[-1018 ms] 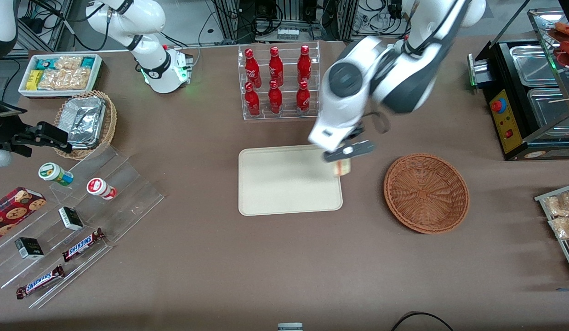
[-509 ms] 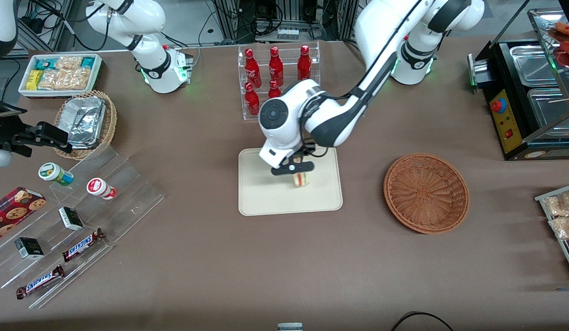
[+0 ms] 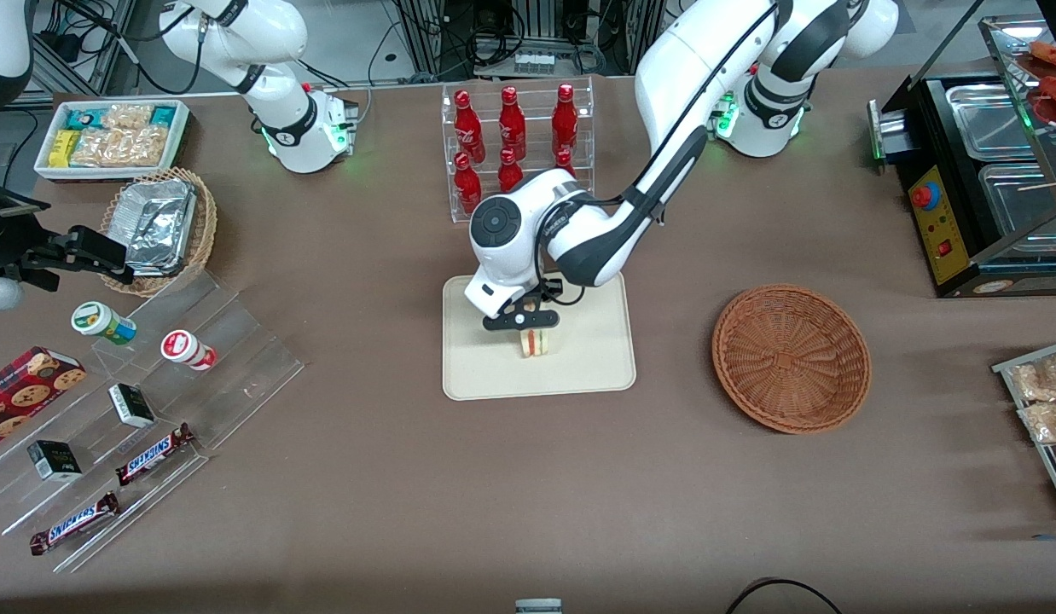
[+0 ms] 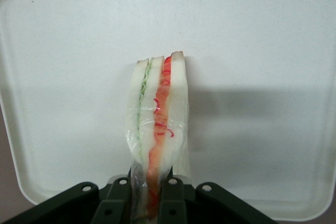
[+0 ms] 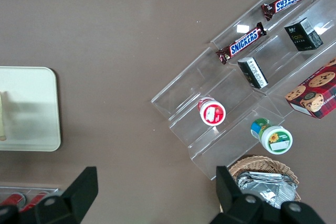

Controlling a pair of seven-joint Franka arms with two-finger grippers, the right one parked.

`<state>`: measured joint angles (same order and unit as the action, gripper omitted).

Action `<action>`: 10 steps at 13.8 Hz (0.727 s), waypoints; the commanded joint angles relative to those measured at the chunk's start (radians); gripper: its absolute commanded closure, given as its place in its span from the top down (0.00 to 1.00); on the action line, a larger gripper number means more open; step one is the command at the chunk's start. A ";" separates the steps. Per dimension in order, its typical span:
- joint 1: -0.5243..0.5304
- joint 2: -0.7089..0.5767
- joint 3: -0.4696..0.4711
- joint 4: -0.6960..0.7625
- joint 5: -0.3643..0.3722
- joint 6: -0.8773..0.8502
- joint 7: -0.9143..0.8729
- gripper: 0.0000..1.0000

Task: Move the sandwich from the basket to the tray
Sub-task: 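Lower the sandwich onto the cream tray and open the left gripper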

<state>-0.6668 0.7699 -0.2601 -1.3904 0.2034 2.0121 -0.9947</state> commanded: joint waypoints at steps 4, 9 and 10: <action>-0.019 0.031 0.012 0.037 0.027 0.005 -0.015 0.77; -0.005 -0.050 0.013 0.048 0.019 -0.091 -0.027 1.00; -0.002 -0.079 0.016 0.057 0.018 -0.137 -0.027 1.00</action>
<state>-0.6646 0.7591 -0.2560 -1.3456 0.2101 1.9594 -0.9983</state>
